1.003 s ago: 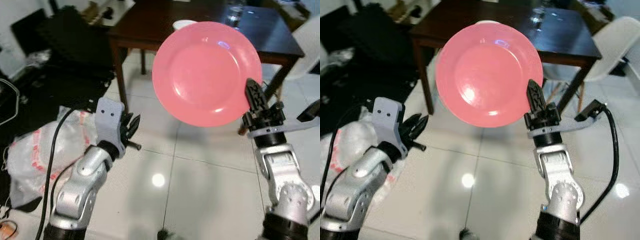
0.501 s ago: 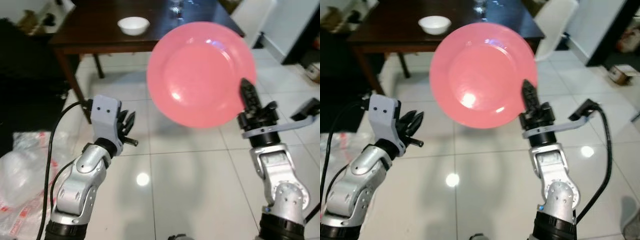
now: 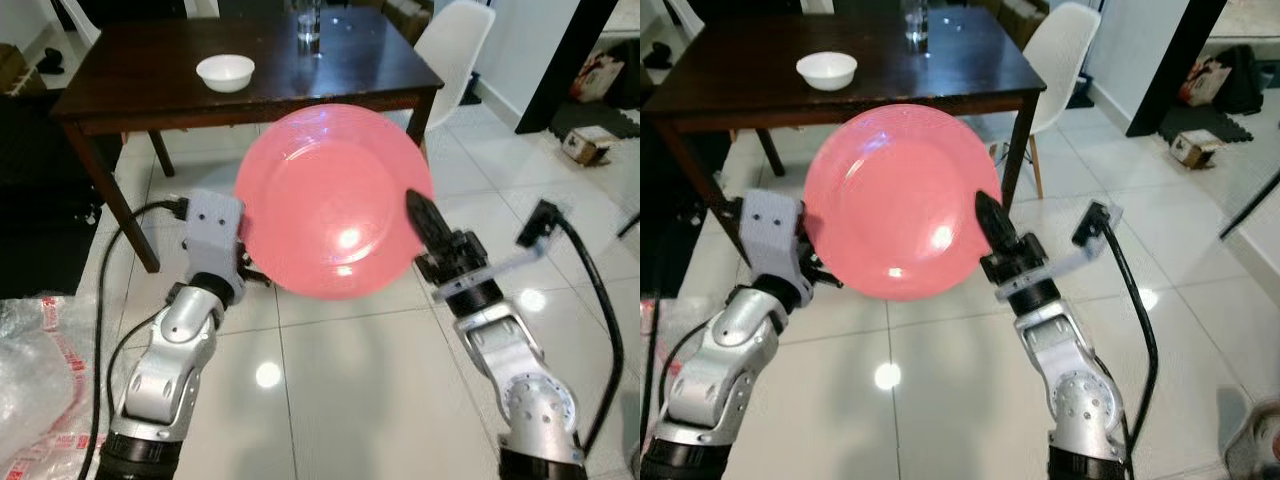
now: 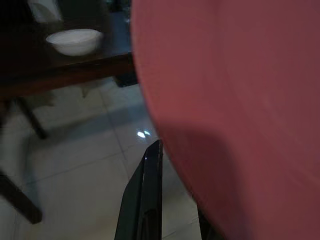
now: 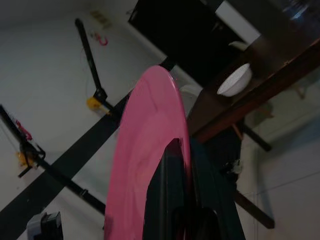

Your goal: Setting the table

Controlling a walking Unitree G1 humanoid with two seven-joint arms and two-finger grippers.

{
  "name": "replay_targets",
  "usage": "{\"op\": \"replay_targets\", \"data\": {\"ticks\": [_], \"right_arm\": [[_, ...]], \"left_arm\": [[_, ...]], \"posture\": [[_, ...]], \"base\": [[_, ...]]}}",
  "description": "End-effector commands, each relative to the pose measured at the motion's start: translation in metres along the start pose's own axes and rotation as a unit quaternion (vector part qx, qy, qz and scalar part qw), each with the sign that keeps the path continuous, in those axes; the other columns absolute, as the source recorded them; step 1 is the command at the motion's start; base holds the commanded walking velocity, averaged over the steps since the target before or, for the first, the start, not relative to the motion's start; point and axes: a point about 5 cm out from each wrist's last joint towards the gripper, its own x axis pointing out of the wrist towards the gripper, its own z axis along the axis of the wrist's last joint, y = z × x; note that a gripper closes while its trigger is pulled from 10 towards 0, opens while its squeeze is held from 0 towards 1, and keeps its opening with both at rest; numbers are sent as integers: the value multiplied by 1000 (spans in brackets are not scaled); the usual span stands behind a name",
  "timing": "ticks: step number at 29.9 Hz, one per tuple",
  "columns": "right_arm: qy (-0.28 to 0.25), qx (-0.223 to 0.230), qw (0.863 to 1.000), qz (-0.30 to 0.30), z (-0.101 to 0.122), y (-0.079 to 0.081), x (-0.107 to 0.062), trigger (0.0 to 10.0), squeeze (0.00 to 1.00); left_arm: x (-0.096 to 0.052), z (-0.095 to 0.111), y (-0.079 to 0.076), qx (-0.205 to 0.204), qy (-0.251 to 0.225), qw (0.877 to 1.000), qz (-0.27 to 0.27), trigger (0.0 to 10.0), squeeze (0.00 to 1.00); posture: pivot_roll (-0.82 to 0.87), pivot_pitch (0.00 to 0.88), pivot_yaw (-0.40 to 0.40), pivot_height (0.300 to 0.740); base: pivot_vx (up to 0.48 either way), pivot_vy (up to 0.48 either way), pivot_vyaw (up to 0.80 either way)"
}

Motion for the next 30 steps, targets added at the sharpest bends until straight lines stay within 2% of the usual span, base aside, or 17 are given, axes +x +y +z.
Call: {"op": "replay_targets", "data": {"ticks": [1,6,11,14,15,18,21,24,28,30], "right_arm": [[23,9,1000,11,-13,4,1,10000,0],[50,22,998,16,-27,3,-2,10000,0],[91,45,995,18,-41,-5,-6,10000,0],[109,42,993,14,-50,-10,-5,10000,0],[126,39,991,12,-58,-12,-3,10000,0],[140,29,990,14,-64,-13,1,10000,0],[144,2,990,8,-65,-16,6,10000,0],[137,-54,989,1,-58,-22,16,10000,0],[131,-51,990,7,-53,-21,19,10000,0],[121,-42,991,25,-45,-18,22,10000,0]], "left_arm": [[-1,-2,-1,4,-2,1000,-1,10000,0],[-3,-3,-3,4,-5,1000,5,10000,0],[-10,-6,1,-1,-3,999,33,10000,0],[-15,-7,5,1,-2,999,47,10000,0],[-22,-9,13,-1,2,997,71,10000,0],[-31,-12,23,-4,7,995,99,10000,0],[-36,-14,27,-6,9,994,112,10000,0],[-40,-15,32,-1,9,992,124,10000,0],[-39,-14,33,0,6,992,125,10000,0],[-33,-11,31,-3,-2,992,123,10000,0]], "posture": [[-21,56,58,740],[-15,62,27,740],[25,71,-25,740],[36,74,-34,740],[63,81,-59,740],[74,82,-67,740],[83,78,-71,740],[82,67,-77,740],[79,63,-77,740],[63,45,-61,740]], "base": [[480,0,0],[480,0,0],[480,0,0],[480,0,0],[480,0,0],[480,0,0],[480,0,0],[480,0,0],[480,0,0],[480,0,0]]}}
